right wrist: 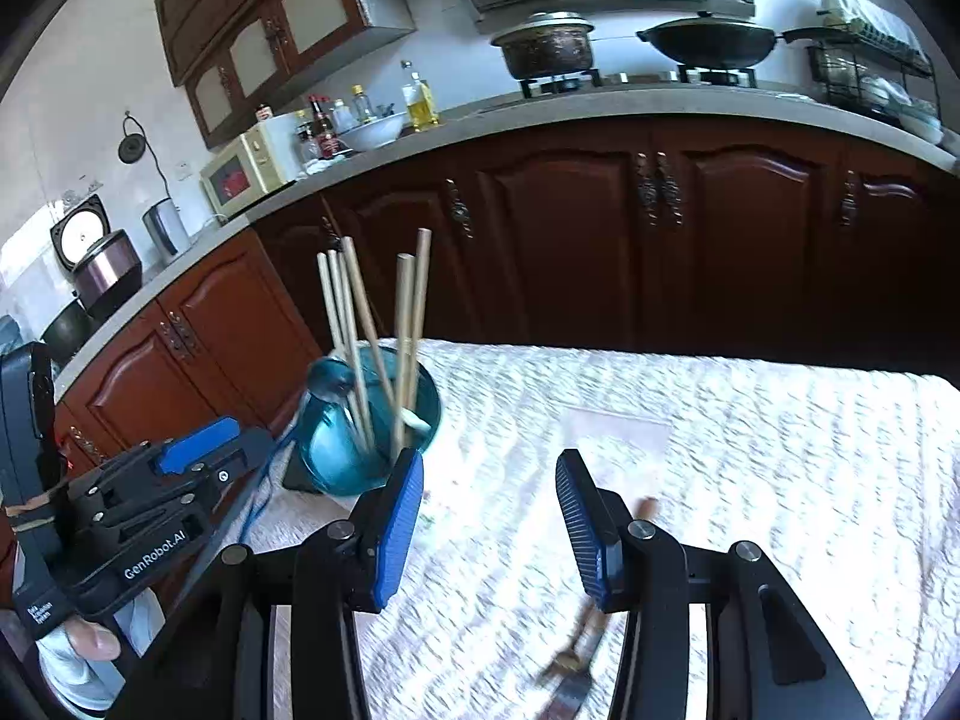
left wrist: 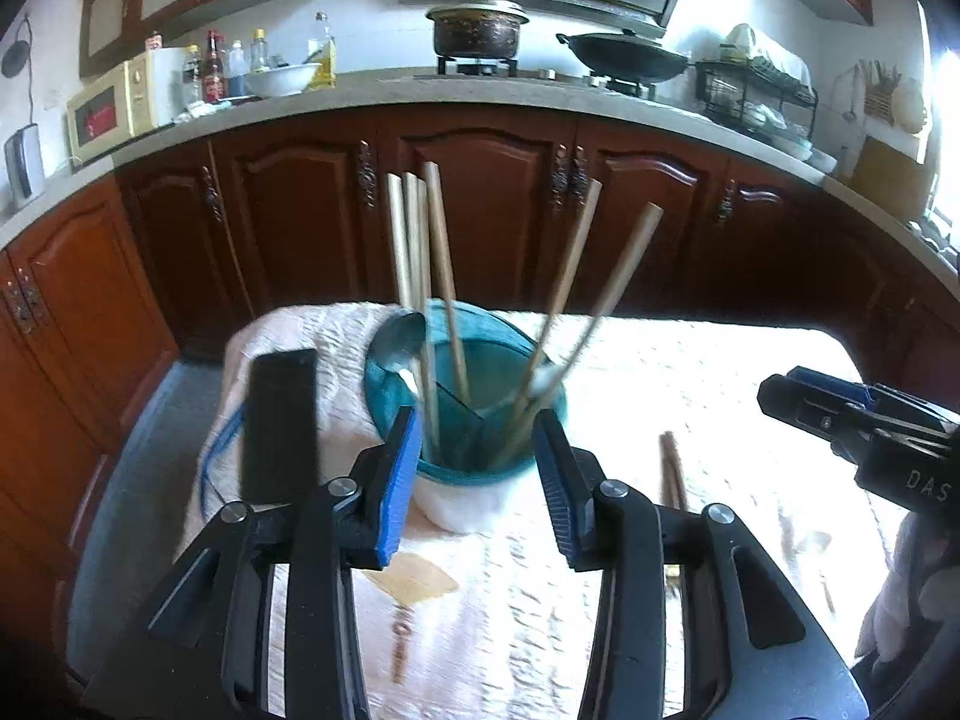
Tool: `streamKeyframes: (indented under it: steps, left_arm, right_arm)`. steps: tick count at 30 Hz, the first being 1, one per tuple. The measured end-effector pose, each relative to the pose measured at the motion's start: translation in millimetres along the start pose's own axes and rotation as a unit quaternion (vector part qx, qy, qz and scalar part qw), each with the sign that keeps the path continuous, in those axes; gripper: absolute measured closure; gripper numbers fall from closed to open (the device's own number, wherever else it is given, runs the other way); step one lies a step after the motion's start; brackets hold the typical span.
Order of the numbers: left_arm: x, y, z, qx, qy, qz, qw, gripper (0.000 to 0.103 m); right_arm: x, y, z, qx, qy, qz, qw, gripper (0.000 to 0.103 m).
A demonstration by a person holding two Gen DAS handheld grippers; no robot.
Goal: Organize utensils
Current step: 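Move both tools back toward the gold fork and brown-handled fork, then grasp the gold fork with the left tool while the right tool grasps the brown-handled fork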
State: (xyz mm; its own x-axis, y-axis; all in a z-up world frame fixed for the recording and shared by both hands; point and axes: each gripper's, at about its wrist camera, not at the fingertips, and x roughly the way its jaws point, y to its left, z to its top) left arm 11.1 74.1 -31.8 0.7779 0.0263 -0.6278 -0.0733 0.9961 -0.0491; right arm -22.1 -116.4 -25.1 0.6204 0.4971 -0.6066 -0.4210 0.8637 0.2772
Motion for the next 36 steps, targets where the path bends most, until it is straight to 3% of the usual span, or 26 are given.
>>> streamKeyframes:
  steps: [7,12,15,23,25,26,29,36]
  left_arm:
    - [4,-19,-12,0.002,0.022,-0.029,0.9993,0.063]
    - [17,-26,-23,0.002,0.047,-0.041,0.9980,0.063]
    - [24,-28,-28,0.000,0.061,-0.048,0.9970,0.063]
    - [37,-34,-37,0.013,0.081,-0.056,0.9950,0.063]
    - [38,-38,-37,0.017,0.084,-0.060,0.9945,0.063]
    - [39,-39,-38,0.020,0.085,-0.063,0.9942,0.063]
    - [43,-46,-39,0.029,0.089,-0.073,0.9929,0.063]
    - [57,-59,-44,0.037,0.107,-0.081,0.9902,0.063]
  right_arm:
    - [-10,-33,-26,0.021,0.025,-0.032,0.999,0.059]
    - [11,-72,-57,0.059,0.086,-0.038,0.994,0.060]
    - [35,-89,-75,0.080,0.123,-0.034,0.989,0.072]
    - [97,-98,-83,0.115,0.175,-0.012,0.978,0.076]
    - [111,-101,-84,0.118,0.187,-0.017,0.975,0.083]
    - [113,-103,-86,0.123,0.187,-0.017,0.974,0.093]
    - [106,-109,-89,0.140,0.182,-0.005,0.973,0.094]
    - [63,-138,-106,0.148,0.185,-0.035,0.971,0.095]
